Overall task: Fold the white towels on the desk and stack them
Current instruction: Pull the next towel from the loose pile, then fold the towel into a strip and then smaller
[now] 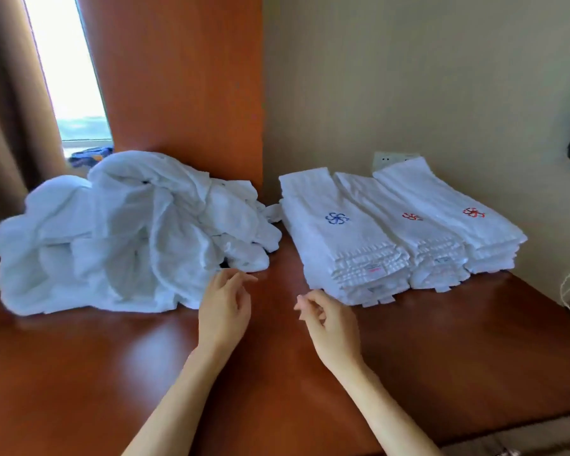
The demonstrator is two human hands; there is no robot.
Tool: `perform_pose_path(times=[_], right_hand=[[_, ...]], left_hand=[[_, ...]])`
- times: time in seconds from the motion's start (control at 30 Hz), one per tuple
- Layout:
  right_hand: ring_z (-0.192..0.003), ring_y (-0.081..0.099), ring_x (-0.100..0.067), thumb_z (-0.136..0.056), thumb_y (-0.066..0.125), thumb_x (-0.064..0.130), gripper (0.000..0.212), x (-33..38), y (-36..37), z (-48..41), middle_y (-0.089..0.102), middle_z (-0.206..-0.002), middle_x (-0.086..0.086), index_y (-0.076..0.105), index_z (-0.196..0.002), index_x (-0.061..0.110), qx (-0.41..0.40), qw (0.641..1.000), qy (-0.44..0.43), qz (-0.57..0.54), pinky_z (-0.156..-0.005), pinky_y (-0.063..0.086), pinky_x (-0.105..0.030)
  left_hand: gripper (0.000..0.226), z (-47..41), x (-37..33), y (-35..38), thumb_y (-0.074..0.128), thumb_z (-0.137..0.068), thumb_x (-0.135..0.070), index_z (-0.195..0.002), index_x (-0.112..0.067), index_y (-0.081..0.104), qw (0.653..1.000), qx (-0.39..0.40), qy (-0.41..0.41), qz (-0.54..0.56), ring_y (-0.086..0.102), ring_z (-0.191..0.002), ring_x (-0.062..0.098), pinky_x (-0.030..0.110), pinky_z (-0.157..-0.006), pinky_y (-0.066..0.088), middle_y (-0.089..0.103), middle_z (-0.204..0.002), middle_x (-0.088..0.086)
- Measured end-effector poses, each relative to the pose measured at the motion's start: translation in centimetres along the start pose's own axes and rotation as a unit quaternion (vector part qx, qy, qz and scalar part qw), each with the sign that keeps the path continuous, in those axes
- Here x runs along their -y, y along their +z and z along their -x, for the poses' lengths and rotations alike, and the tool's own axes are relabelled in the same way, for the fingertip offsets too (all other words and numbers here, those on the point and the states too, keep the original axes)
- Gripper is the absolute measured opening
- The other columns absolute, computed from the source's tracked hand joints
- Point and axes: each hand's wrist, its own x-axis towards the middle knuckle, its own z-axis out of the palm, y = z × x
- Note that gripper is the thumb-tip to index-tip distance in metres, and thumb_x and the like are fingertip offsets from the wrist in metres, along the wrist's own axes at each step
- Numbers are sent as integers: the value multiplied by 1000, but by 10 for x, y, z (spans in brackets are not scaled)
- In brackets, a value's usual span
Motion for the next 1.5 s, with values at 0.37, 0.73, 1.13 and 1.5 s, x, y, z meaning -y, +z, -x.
perform_pose_path(times=[0.37, 0.73, 1.13, 1.5], right_hand=[[-101, 56, -10, -95, 57, 23, 16, 49, 130, -49, 61, -107, 7, 65, -109, 19, 62, 996, -66, -4, -77, 49, -27], [-108, 56, -18, -94, 57, 12, 23, 36, 147, -83, 62, -114, 2, 63, -116, 15, 29, 993, -118, -2, -87, 49, -36], [-113, 51, -15, -94, 55, 15, 31, 34, 152, -79, 54, -121, 2, 59, -124, 19, 128, 980, -153, 24, -72, 42, -20], [-115, 47, -15, -91, 54, 8, 35, 32, 149, -80, 52, -120, 4, 60, -122, 23, 157, 979, -123, -41, -82, 48, -31]], left_hand=[[47, -2, 61, -38, 64, -87, -40, -130, -25, 56, 982, -15, -149, -115, 44, -127, 19, 40, -112, 24, 32, -149, 2], [35, -8, 67, -34, 58, -92, -30, -126, -23, 59, 981, -88, -128, -119, 28, -140, 22, 38, -110, 27, 25, -153, 5], [49, -5, 65, -40, 58, -86, -10, -133, -19, 50, 979, -159, -109, -57, 45, -125, 19, 28, -84, 48, 30, -148, 1], [84, -84, 70, -107, 66, -90, -24, -153, -14, 12, 958, -206, -199, 5, 36, -126, -1, 19, -93, 37, 15, -159, 8]])
